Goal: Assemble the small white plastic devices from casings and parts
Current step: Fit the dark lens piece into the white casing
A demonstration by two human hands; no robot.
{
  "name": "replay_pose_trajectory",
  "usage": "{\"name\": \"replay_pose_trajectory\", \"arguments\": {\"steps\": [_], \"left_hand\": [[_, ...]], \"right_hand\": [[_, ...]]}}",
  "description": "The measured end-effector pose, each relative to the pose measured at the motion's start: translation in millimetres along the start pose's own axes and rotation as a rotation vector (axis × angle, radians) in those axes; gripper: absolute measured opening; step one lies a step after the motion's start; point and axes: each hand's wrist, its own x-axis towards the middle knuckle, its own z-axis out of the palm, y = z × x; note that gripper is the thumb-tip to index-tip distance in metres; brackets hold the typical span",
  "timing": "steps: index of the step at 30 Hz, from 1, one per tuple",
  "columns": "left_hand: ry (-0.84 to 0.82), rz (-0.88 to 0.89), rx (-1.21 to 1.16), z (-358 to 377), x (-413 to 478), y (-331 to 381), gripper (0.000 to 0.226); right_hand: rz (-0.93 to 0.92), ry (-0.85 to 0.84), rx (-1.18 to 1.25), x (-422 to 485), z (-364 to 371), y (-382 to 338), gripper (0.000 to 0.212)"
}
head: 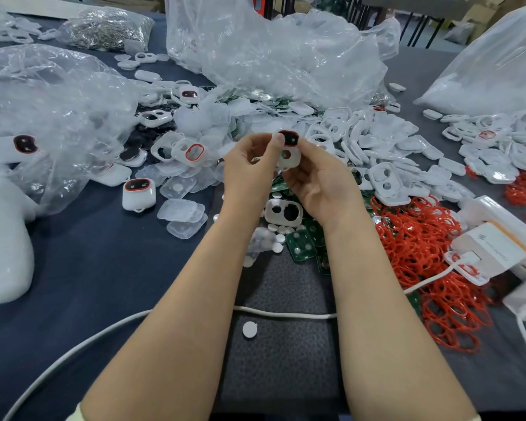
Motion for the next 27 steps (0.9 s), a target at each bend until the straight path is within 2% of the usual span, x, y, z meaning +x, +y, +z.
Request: {"name": "replay_pose_trajectory", "arguments": {"steps": [2, 4, 6, 8, 9, 10, 14, 17, 23, 27], "left_hand": [[0.009, -0.04, 0.011, 0, 1, -1, 0.005], [0.005, -0.082, -0.014, 1, 3, -2, 0.006], [0.008, -0.098, -0.05, 2, 2, -3, 0.013], [0.035, -0.057, 0.002, 3, 2, -3, 0.01], [0.029, -0.047, 0.015, 5, 2, -3, 0.006], [0.013, -0.051, 0.007, 6, 1, -2, 0.014], [-0.101, -0.236, -0.244, 9, 5, 2, 0.043], [-0.152, -0.207, -0.187, 9, 3, 0, 0.032], [-0.116, -0.187, -0.154, 6, 1, -2, 0.013], [-0.131, -0.213, -0.165, 3, 1, -1, 0.016]], "right_hand": [[-0.03, 0.011, -0.073, -1, 2, 1, 0.013], [-0.136, 0.026, -0.22, -3, 4, 2, 0.012], [-0.353, 0.101, -0.54, -6, 7, 4, 0.011], [-0.569, 0.171, -0.84, -10, 11, 8, 0.009], [-0.643, 0.2, -0.936, -11, 14, 10, 0.01], [-0.695, 0.228, -0.992, -12, 15, 11, 0.014], [-0.765, 0.224, -1.07, -12, 16, 10, 0.019], [-0.745, 0.234, -1.111, -10, 14, 10, 0.017], [-0.735, 0.197, -1.112, -9, 13, 14, 0.022], [-0.727, 0.182, -1.123, -8, 11, 15, 0.023]]}}
